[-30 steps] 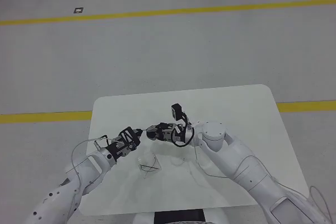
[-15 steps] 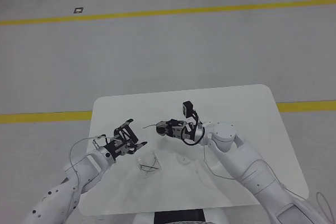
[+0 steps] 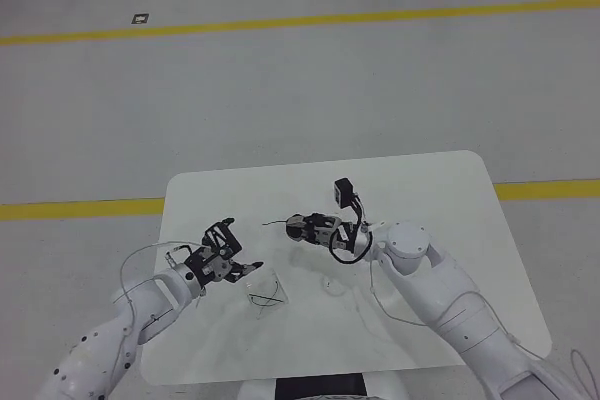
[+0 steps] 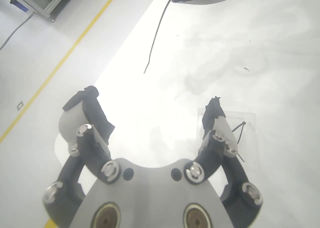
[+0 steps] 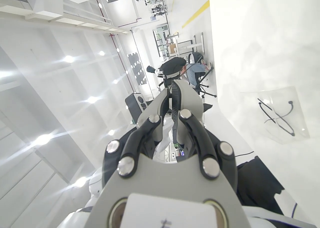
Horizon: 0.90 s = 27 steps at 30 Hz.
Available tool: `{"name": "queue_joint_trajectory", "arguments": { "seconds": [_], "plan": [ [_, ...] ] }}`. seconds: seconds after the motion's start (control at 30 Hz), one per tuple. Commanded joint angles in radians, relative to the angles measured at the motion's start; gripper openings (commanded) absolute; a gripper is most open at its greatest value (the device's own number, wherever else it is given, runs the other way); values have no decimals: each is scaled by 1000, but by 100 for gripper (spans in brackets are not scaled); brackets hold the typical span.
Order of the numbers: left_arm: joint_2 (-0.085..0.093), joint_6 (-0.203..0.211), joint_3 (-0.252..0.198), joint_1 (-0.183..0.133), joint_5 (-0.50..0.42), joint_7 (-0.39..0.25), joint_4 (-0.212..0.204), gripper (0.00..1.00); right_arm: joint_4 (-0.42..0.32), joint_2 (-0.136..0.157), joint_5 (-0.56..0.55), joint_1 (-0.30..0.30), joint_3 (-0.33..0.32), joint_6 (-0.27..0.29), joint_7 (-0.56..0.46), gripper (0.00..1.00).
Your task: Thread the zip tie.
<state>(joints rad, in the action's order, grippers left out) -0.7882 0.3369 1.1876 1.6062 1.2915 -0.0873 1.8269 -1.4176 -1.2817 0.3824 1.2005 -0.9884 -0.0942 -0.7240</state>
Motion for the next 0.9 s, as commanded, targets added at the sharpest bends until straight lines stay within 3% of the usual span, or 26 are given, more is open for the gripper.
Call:
{"name": "queue_joint_trajectory", "arguments": {
  "seconds": [0.0, 0.23, 0.27, 0.47, 0.57, 0.7, 0.87],
  "plan": [
    [7, 3, -18, -13, -209, -19, -14, 100, -6, 5, -15, 9, -10, 29, -18, 0],
    [67, 3, -139, -119, -638, -194, -37, 100, -13, 22, -103, 22, -37, 116, -78, 0],
    [76, 3, -147, -155, -688, -209, -55, 100, -13, 22, -103, 22, -37, 116, -78, 0],
    [76, 3, -147, -155, -688, -209, -55, 100, -13, 22, -103, 22, -37, 116, -78, 0],
    [68, 3, -151, -158, -846, -203, -86, 100, 0, 24, -98, 29, -44, 122, -63, 0],
    [63, 3, -154, -187, -1080, -265, -122, 100, 33, 28, -38, 36, -68, 165, -121, 0],
    [62, 3, -158, -212, -1252, -349, -147, 100, 82, 31, 23, 28, -80, 222, -211, 0]
  ]
}}
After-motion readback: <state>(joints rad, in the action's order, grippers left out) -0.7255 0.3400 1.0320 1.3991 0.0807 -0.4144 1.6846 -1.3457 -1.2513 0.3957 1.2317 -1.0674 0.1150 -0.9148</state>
